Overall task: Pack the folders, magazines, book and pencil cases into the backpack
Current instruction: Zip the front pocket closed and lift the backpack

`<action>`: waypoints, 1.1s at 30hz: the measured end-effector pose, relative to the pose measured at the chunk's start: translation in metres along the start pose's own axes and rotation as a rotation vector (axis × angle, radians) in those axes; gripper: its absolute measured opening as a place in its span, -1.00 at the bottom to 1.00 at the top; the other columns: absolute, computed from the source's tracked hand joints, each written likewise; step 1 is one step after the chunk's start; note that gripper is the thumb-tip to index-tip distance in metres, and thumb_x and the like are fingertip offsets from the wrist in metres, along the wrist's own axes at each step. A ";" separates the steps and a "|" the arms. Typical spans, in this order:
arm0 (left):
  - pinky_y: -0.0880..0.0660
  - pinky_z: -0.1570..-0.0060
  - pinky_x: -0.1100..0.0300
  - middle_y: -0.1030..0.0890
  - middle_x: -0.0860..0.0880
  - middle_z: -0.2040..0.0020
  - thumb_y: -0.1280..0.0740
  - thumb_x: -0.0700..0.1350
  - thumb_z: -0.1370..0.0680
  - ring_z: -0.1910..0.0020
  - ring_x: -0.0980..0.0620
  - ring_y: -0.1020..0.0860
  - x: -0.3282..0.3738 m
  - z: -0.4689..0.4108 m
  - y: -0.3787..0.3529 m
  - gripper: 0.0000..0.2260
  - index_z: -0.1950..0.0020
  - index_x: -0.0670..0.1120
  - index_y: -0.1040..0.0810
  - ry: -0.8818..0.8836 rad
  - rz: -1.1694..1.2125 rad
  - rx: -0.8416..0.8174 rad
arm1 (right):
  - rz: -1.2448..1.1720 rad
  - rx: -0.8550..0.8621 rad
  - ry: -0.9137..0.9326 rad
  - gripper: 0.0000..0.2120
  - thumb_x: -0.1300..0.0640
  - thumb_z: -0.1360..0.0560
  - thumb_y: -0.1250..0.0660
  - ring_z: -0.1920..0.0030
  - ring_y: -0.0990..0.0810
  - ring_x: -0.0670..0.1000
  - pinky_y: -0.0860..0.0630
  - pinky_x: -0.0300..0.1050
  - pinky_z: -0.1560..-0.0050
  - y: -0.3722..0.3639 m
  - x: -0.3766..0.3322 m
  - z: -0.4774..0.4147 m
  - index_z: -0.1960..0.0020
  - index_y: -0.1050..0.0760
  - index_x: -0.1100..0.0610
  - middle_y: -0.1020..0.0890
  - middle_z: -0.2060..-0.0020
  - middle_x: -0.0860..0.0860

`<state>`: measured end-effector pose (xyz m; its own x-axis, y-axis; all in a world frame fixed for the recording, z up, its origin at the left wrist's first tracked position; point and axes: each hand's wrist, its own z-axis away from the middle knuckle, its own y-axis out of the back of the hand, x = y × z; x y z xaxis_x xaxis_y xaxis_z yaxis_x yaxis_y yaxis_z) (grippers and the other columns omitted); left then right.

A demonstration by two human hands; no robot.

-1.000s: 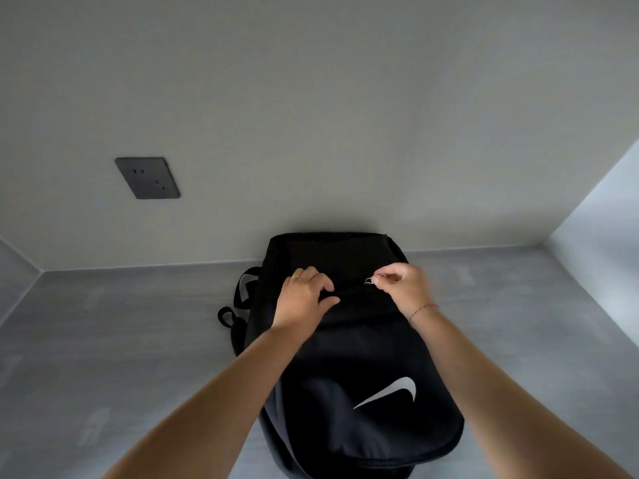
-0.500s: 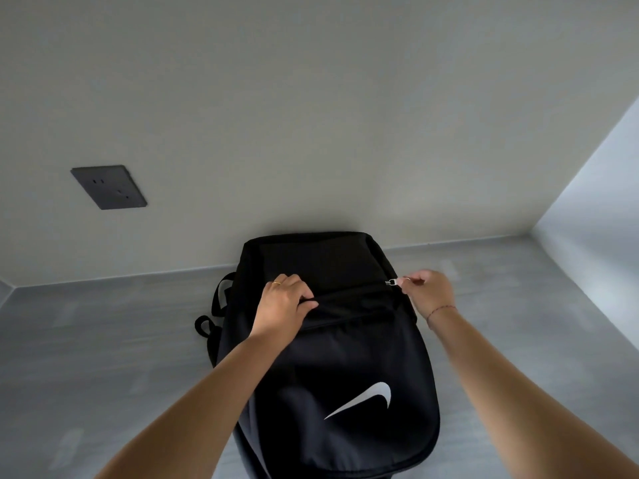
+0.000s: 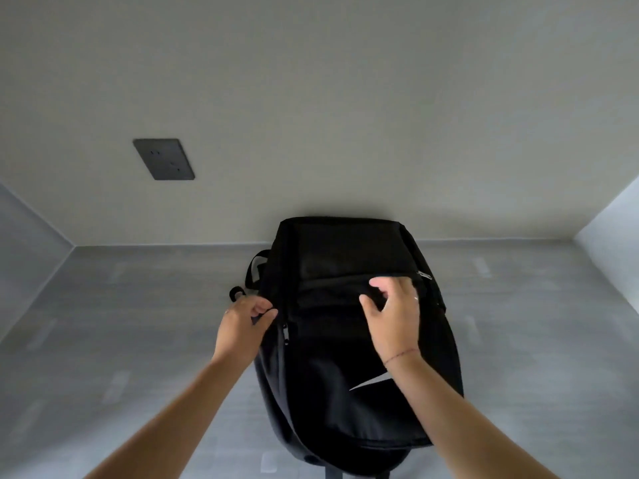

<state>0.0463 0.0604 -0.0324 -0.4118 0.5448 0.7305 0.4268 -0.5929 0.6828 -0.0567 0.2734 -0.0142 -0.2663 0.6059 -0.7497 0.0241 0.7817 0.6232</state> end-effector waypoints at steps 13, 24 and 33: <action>-0.35 0.08 0.21 -0.36 0.04 -0.07 -0.41 0.08 -0.38 -0.08 -0.01 -0.45 -0.009 0.024 -0.021 -0.49 -0.21 -0.12 -0.36 0.299 0.005 -0.241 | 0.235 -0.363 -0.039 -0.71 0.15 -0.47 -0.30 -0.15 -0.51 0.05 -0.44 -0.09 -0.21 -0.096 -0.039 0.074 -0.18 -0.55 0.01 -0.51 -0.10 0.01; -0.42 0.32 0.21 -0.56 -0.06 0.26 -0.36 -0.20 -0.47 0.25 -0.03 -0.53 -0.030 0.019 -0.003 -0.92 0.21 -0.11 -0.52 0.323 0.239 -0.199 | 0.126 -0.285 -0.150 -0.69 -0.05 -0.43 -0.38 -0.05 -0.53 0.02 -0.49 -0.06 -0.14 -0.098 -0.047 0.087 -0.12 -0.56 0.06 -0.48 -0.04 0.01; -0.39 0.37 0.29 -0.54 -0.01 0.30 -0.35 -0.20 -0.51 0.33 0.08 -0.49 -0.027 0.024 0.005 -0.91 0.19 -0.11 -0.51 0.276 0.392 -0.224 | 0.040 -0.252 -0.233 -0.82 -0.04 -0.48 -0.33 0.15 -0.57 0.01 -0.55 -0.03 0.05 -0.110 -0.064 0.085 0.17 -0.47 0.07 -0.55 0.14 -0.01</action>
<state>0.0792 0.0569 -0.0484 -0.4654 0.0977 0.8797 0.4214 -0.8496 0.3172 0.0397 0.1615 -0.0536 -0.0420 0.6756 -0.7361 -0.2167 0.7130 0.6668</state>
